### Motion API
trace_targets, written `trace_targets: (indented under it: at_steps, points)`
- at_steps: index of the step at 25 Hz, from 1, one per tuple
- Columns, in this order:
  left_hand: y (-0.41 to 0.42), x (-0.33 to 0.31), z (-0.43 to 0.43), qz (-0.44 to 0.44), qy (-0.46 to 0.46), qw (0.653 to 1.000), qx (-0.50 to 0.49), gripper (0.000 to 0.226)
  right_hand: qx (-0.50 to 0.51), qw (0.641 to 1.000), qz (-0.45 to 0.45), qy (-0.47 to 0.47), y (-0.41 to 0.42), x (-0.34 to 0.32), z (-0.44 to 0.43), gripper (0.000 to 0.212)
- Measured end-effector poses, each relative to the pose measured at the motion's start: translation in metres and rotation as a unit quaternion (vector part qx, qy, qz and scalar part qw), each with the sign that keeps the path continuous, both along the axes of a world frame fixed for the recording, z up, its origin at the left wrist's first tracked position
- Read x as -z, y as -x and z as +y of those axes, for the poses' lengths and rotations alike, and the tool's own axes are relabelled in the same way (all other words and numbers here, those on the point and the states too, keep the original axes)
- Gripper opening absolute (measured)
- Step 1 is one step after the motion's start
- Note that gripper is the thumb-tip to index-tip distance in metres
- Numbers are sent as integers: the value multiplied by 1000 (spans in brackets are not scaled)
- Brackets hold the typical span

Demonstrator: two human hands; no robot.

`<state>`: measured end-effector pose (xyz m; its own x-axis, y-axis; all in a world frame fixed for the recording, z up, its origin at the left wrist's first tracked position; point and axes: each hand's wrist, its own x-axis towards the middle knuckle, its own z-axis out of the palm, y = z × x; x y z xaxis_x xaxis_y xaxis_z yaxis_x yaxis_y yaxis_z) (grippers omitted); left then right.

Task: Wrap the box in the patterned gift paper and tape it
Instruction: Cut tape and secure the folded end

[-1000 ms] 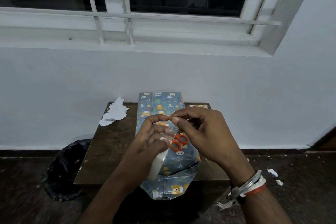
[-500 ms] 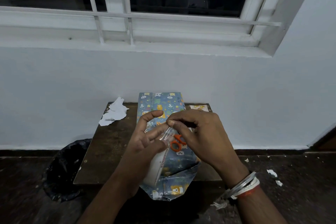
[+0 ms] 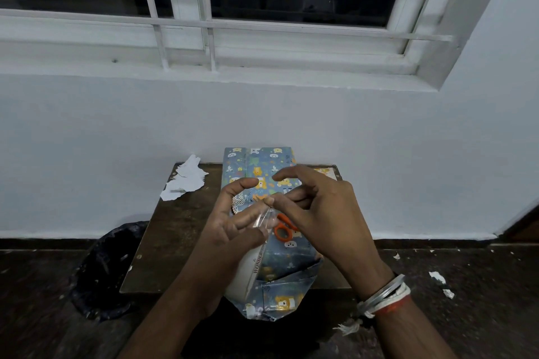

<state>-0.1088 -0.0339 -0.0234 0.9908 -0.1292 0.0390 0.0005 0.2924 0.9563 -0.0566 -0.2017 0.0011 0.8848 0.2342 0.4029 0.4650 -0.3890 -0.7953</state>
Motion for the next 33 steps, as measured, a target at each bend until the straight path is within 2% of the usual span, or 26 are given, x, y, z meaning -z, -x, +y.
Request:
trace_targets:
  at_steps: [3, 5, 7, 10, 12, 16, 21, 26, 28, 30, 33]
  points:
    - [0, -1, 5, 14, -1, 1000, -2, 74, 99, 994, -32, 28, 0, 3, 1, 28]
    - [3, -1, 8, 20, 11, 1000, 0, 71, 156, 983, -62, 74, -5, 5, -9, 25]
    - [3, -3, 11, 26, 12, 1000, -3, 68, 147, 973, -40, 172, -9, 8, -18, 18]
    - [4, -6, 11, 40, 4, 999, -23, 58, 111, 934, 14, 338, -10, 25, -17, 21]
    - [4, -8, 10, 37, 3, 999, -19, 57, 101, 924, 40, 366, -11, 30, -11, 27]
    - [5, -7, 12, 28, -1, 1000, 7, 61, 90, 915, 90, 384, -14, 29, -9, 54]
    - [5, -11, 12, 30, 22, 999, -14, 50, 77, 923, 122, 357, -10, 28, -4, 47]
    - [4, -10, 14, 46, 14, 998, -28, 37, 108, 928, 83, 346, -3, 26, -6, 34]
    - [3, -11, 15, 54, 0, 998, -36, 30, 106, 956, 100, 255, -4, 26, -12, 30]
    - [3, -11, 17, 64, -15, 997, -37, 30, 44, 974, 181, 132, -6, 23, -19, 31]
    - [2, -12, 23, 69, -29, 997, -19, 30, -98, 953, 286, 31, -4, 17, -30, 27]
